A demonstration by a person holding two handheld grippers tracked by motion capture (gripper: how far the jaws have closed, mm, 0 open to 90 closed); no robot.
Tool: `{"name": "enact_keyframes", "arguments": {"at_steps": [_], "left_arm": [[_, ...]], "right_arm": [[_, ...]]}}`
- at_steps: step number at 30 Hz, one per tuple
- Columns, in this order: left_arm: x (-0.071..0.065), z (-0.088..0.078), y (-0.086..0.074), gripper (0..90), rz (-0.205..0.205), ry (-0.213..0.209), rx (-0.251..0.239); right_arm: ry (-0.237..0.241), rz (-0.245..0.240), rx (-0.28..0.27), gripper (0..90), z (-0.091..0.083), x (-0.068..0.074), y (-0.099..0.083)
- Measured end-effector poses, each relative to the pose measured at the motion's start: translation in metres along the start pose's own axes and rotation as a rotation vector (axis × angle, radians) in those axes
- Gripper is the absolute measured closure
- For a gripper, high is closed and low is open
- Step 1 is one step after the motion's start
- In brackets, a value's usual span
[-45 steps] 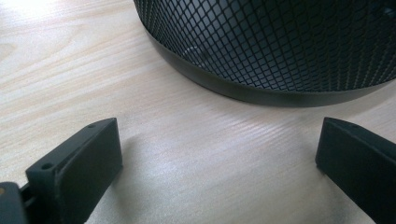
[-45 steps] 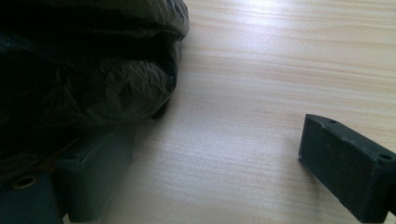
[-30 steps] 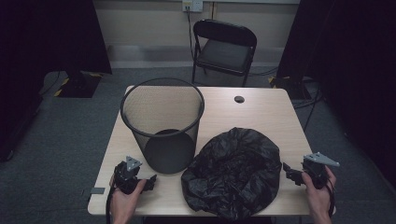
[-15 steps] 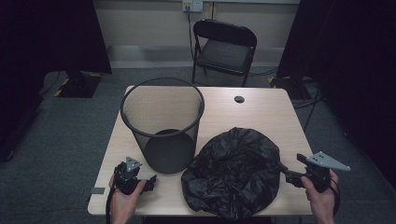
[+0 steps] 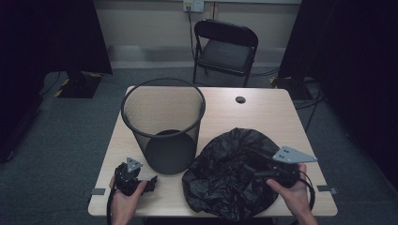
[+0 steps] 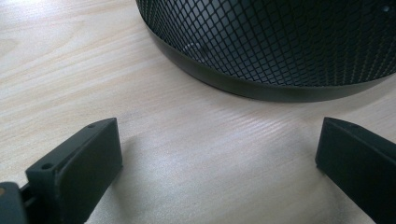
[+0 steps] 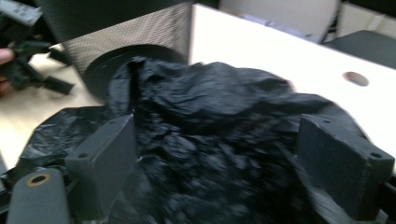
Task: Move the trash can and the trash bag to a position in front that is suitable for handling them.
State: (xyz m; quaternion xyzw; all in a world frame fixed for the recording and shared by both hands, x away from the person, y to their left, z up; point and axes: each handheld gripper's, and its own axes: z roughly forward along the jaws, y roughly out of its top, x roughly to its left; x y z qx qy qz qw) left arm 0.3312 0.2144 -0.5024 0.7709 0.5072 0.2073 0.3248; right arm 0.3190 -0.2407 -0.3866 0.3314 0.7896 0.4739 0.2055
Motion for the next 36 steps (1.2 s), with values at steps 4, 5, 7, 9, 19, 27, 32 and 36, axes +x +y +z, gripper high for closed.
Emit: {"name": "enact_keyframes", "arguments": {"at_steps": [4, 5, 7, 9, 19, 27, 32, 36], "left_arm": [[0.000, 0.000, 0.000, 0.0, 0.000, 0.000, 0.000], [0.000, 0.000, 0.000, 0.0, 0.000, 0.000, 0.000], [0.000, 0.000, 0.000, 0.0, 0.000, 0.000, 0.000], [0.000, 0.000, 0.000, 0.0, 0.000, 0.000, 0.000], [0.000, 0.000, 0.000, 0.0, 0.001, 0.000, 0.000], [0.000, 0.000, 0.000, 0.0, 0.001, 0.001, 0.000], [0.000, 0.000, 0.000, 0.0, 0.000, 0.000, 0.000], [0.000, 0.000, 0.000, 0.0, 0.000, 0.000, 0.000]], "right_arm": [[0.068, 0.012, 0.050, 11.8, 0.027, 0.004, -0.007], [0.077, 0.007, 0.068, 12.0, 0.035, 0.006, -0.009], [0.096, 0.006, 0.098, 12.1, 0.047, 0.008, -0.014], [0.094, 0.004, 0.128, 12.4, 0.059, 0.008, -0.020], [0.083, -0.012, 0.167, 42.9, 0.075, 0.005, -0.038], [0.059, 0.002, 0.146, 77.3, 0.065, -0.006, -0.042], [0.006, 0.025, 0.129, 79.2, 0.049, -0.020, -0.049], [-0.040, 0.054, 0.130, 79.3, 0.036, -0.033, -0.057]]}}
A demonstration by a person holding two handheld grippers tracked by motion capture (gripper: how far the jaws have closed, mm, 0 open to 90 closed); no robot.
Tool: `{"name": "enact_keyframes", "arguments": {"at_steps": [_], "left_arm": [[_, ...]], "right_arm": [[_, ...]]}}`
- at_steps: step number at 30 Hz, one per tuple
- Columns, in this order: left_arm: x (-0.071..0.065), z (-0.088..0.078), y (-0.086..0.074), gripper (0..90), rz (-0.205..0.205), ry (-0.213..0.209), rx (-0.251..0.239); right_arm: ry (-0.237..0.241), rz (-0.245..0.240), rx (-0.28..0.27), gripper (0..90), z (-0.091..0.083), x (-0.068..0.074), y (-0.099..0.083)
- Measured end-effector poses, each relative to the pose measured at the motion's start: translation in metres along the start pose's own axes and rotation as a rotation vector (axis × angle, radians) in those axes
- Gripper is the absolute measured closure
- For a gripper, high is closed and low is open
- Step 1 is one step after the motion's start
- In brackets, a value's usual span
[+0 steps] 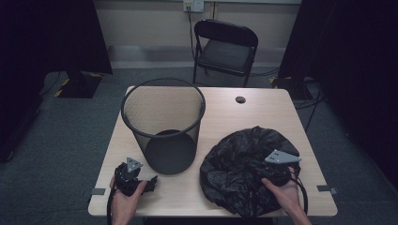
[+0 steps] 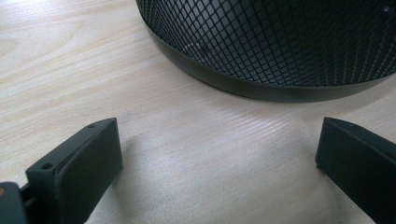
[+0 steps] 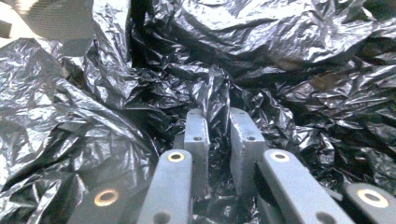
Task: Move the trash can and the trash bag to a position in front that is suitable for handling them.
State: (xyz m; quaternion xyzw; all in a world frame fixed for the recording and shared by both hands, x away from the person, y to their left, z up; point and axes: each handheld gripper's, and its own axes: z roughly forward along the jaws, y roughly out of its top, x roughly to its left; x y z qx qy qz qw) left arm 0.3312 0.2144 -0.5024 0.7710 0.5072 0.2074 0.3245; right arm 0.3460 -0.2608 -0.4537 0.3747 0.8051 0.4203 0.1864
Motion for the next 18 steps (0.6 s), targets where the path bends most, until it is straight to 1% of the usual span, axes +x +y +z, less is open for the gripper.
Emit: {"name": "enact_keyframes", "arguments": {"at_steps": [3, 6, 11, 15, 18], "left_arm": [[0.000, 0.000, 0.000, 0.0, 0.000, 0.000, 0.000], [0.000, 0.000, 0.000, 0.0, 0.000, 0.000, 0.000], [0.000, 0.000, 0.000, 0.0, 0.000, 0.000, 0.000], [0.000, 0.000, 0.000, 0.0, 0.000, 0.000, 0.000], [0.000, 0.000, 0.000, 0.0, 0.000, 0.000, 0.000]], "right_arm": [[-0.029, 0.010, -0.005, 79.3, -0.009, -0.008, -0.003], [-0.046, 0.027, -0.005, 78.9, -0.016, -0.017, -0.007], [-0.078, 0.059, -0.012, 78.4, -0.023, -0.030, -0.015], [-0.108, 0.070, -0.021, 78.2, -0.028, -0.041, -0.017], [-0.118, 0.090, -0.023, 77.9, -0.030, -0.047, -0.019]]}}
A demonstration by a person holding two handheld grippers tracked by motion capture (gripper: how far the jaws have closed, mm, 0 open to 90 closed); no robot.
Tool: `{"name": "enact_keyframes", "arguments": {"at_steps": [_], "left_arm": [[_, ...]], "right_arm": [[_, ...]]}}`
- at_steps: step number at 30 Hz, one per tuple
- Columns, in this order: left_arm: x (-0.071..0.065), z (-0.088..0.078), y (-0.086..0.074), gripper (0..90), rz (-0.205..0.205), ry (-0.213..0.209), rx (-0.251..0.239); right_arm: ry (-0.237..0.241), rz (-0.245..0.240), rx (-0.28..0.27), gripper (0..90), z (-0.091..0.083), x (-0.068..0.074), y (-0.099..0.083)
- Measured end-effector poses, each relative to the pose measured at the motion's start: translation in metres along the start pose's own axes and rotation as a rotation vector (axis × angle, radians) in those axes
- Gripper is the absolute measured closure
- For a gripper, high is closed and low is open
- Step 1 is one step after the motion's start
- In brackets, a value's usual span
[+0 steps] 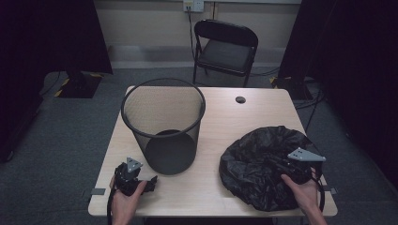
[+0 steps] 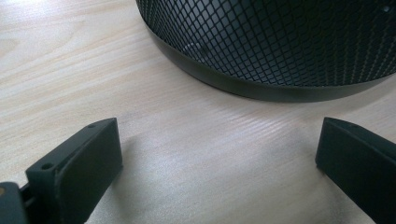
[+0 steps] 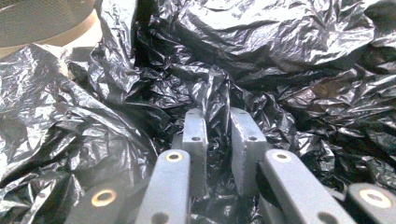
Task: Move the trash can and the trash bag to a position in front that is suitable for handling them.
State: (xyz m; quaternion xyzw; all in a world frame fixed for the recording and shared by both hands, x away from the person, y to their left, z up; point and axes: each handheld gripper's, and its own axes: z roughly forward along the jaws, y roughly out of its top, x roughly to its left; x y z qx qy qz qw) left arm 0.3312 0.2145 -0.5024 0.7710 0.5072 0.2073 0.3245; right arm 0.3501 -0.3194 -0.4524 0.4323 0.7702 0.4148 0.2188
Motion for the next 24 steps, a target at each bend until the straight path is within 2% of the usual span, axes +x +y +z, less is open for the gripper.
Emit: {"name": "enact_keyframes", "arguments": {"at_steps": [3, 5, 9, 11, 15, 18, 19, 21, 24], "left_arm": [[0.000, 0.000, 0.000, 0.0, 0.000, 0.000, 0.000], [0.000, 0.000, 0.000, 0.0, -0.001, 0.000, 0.000], [0.000, 0.000, 0.000, 0.2, 0.001, -0.004, 0.000], [0.001, -0.001, 0.000, 0.3, 0.005, -0.008, -0.001], [0.000, -0.002, -0.002, 2.4, 0.012, -0.021, -0.015], [0.001, -0.007, -0.005, 11.9, 0.012, -0.019, -0.036], [0.002, -0.009, -0.006, 16.1, 0.006, -0.030, -0.040], [0.004, -0.013, -0.007, 15.9, -0.010, -0.053, -0.034], [0.006, -0.020, -0.010, 16.0, -0.008, -0.064, -0.045]], "right_arm": [[-0.004, 0.008, -0.006, 75.4, 0.000, -0.003, -0.001], [-0.011, 0.016, -0.008, 69.9, -0.001, -0.003, -0.001], [-0.032, 0.026, -0.028, 50.6, -0.005, -0.002, 0.001], [-0.058, 0.028, -0.038, 40.2, -0.009, 0.000, 0.003], [-0.068, 0.030, -0.082, 34.4, -0.018, 0.005, 0.008], [-0.058, 0.023, -0.101, 33.0, -0.023, 0.013, 0.013], [-0.052, 0.012, -0.105, 32.5, -0.023, 0.017, 0.014], [-0.050, -0.001, -0.114, 30.6, -0.024, 0.024, 0.018], [-0.038, -0.020, -0.131, 28.9, -0.026, 0.034, 0.025]]}}
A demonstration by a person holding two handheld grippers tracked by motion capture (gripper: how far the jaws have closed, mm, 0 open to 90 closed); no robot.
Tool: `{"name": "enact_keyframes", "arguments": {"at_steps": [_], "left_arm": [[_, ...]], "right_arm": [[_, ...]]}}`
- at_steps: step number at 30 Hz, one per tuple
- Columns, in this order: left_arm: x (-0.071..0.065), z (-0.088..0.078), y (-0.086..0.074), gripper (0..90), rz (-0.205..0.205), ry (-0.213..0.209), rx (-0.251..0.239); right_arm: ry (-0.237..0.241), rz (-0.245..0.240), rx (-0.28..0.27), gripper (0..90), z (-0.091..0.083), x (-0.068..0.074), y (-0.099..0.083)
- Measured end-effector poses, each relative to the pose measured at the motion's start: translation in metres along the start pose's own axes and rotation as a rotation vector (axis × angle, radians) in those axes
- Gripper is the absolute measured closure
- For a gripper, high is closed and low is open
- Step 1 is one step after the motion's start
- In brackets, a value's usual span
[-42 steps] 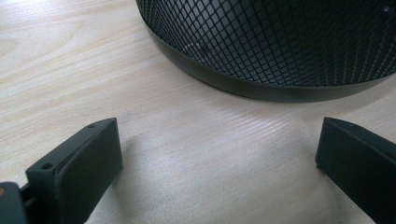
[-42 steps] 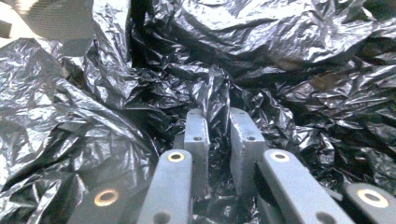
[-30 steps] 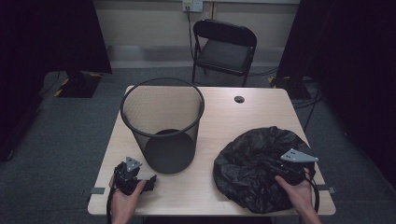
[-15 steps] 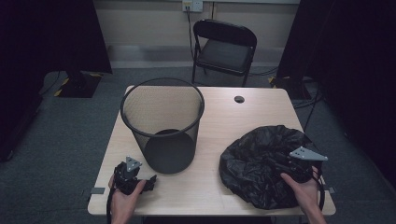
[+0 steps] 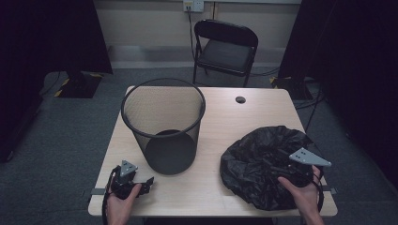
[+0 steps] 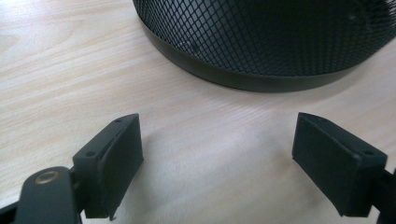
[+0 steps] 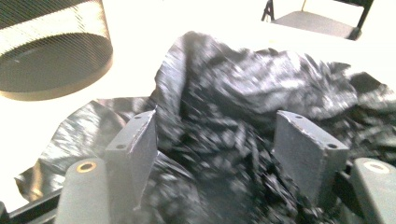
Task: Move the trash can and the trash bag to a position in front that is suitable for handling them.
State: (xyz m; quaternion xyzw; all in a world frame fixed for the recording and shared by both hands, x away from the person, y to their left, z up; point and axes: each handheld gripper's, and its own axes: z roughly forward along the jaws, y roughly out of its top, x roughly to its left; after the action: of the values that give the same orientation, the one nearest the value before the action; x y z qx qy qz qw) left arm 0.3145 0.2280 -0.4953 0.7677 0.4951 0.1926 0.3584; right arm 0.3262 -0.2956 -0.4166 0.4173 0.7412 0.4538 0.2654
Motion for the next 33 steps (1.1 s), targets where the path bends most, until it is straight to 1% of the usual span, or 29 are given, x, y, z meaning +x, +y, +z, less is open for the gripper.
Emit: {"name": "enact_keyframes", "arguments": {"at_steps": [2, 3, 4, 5, 8, 11, 12, 13, 14, 15, 17, 19, 20, 21, 22, 23, 24, 25, 26, 27, 28, 29, 31, 32, 33], "left_arm": [[0.001, -0.006, -0.001, 16.1, 0.000, -0.007, -0.016], [0.001, -0.006, -0.001, 16.1, 0.000, -0.007, -0.016], [0.002, -0.014, -0.001, 16.2, -0.012, -0.039, -0.032], [0.002, -0.017, 0.000, 16.6, -0.012, -0.041, -0.047], [0.002, -0.029, 0.005, 16.7, -0.009, -0.040, -0.109], [0.005, -0.040, 0.013, 16.7, 0.007, -0.061, -0.170], [0.006, -0.044, 0.016, 16.9, 0.022, -0.053, -0.191], [0.008, -0.047, 0.018, 17.5, 0.027, -0.037, -0.205], [0.010, -0.050, 0.020, 17.7, 0.017, -0.030, -0.217], [0.013, -0.051, 0.022, 17.7, 0.006, -0.031, -0.223], [0.020, -0.052, 0.026, 17.7, -0.019, -0.038, -0.234], [0.026, -0.053, 0.030, 17.7, -0.018, -0.014, -0.248], [0.030, -0.053, 0.033, 17.7, -0.009, -0.009, -0.250], [0.033, -0.054, 0.035, 17.8, -0.003, 0.007, -0.255], [0.035, -0.054, 0.039, 17.5, 0.011, 0.027, -0.262], [0.038, -0.053, 0.042, 17.4, 0.006, 0.027, -0.268], [0.038, -0.053, 0.042, 17.4, 0.006, 0.027, -0.268], [0.044, -0.052, 0.050, 17.1, -0.008, 0.007, -0.286], [0.044, -0.052, 0.050, 16.8, -0.008, 0.007, -0.286], [0.046, -0.051, 0.054, 16.8, -0.002, 0.011, -0.292], [0.050, -0.048, 0.062, 16.7, -0.011, 0.019, -0.302], [0.054, -0.047, 0.065, 16.6, -0.025, 0.008, -0.312], [0.060, -0.043, 0.070, 17.4, -0.060, 0.027, -0.306], [0.064, -0.040, 0.072, 17.0, -0.064, 0.022, -0.306], [0.068, -0.038, 0.073, 17.7, -0.083, 0.019, -0.307]], "right_arm": [[0.018, -0.001, -0.013, 26.5, -0.001, 0.007, 0.005], [0.031, 0.000, -0.018, 25.9, -0.002, 0.011, 0.008], [0.045, -0.002, -0.021, 25.8, -0.002, 0.015, 0.011], [0.057, -0.002, -0.022, 25.3, -0.002, 0.019, 0.014], [0.083, -0.019, -0.027, 21.1, -0.001, 0.034, 0.024], [0.108, -0.022, -0.035, 14.9, 0.004, 0.049, 0.035], [0.115, -0.023, -0.041, 13.4, 0.007, 0.054, 0.038], [0.113, -0.023, -0.047, 11.6, 0.010, 0.059, 0.041], [0.108, -0.027, -0.049, 11.8, 0.013, 0.063, 0.044], [0.118, -0.024, -0.052, 11.7, 0.017, 0.067, 0.047], [0.140, -0.014, -0.051, 12.1, 0.027, 0.075, 0.054], [0.172, -0.031, -0.063, 11.9, 0.036, 0.082, 0.061], [0.175, -0.031, -0.067, 12.0, 0.041, 0.085, 0.066], [0.168, -0.037, -0.070, 12.0, 0.046, 0.088, 0.069], [0.165, -0.045, -0.074, 11.7, 0.052, 0.091, 0.073], [0.165, -0.044, -0.076, 11.7, 0.057, 0.092, 0.077], [0.166, -0.042, -0.079, 11.7, 0.063, 0.093, 0.080], [0.168, -0.048, -0.077, 11.7, 0.068, 0.094, 0.083], [0.166, -0.058, -0.072, 11.7, 0.074, 0.095, 0.086], [0.166, -0.058, -0.072, 11.7, 0.074, 0.095, 0.086], [0.174, -0.044, -0.072, 12.1, 0.085, 0.096, 0.092], [0.176, -0.038, -0.067, 12.3, 0.090, 0.097, 0.094], [0.168, -0.029, -0.068, 12.5, 0.098, 0.098, 0.098], [0.169, -0.018, -0.068, 13.1, 0.102, 0.098, 0.100], [0.172, -0.014, -0.070, 13.4, 0.105, 0.098, 0.101]]}}
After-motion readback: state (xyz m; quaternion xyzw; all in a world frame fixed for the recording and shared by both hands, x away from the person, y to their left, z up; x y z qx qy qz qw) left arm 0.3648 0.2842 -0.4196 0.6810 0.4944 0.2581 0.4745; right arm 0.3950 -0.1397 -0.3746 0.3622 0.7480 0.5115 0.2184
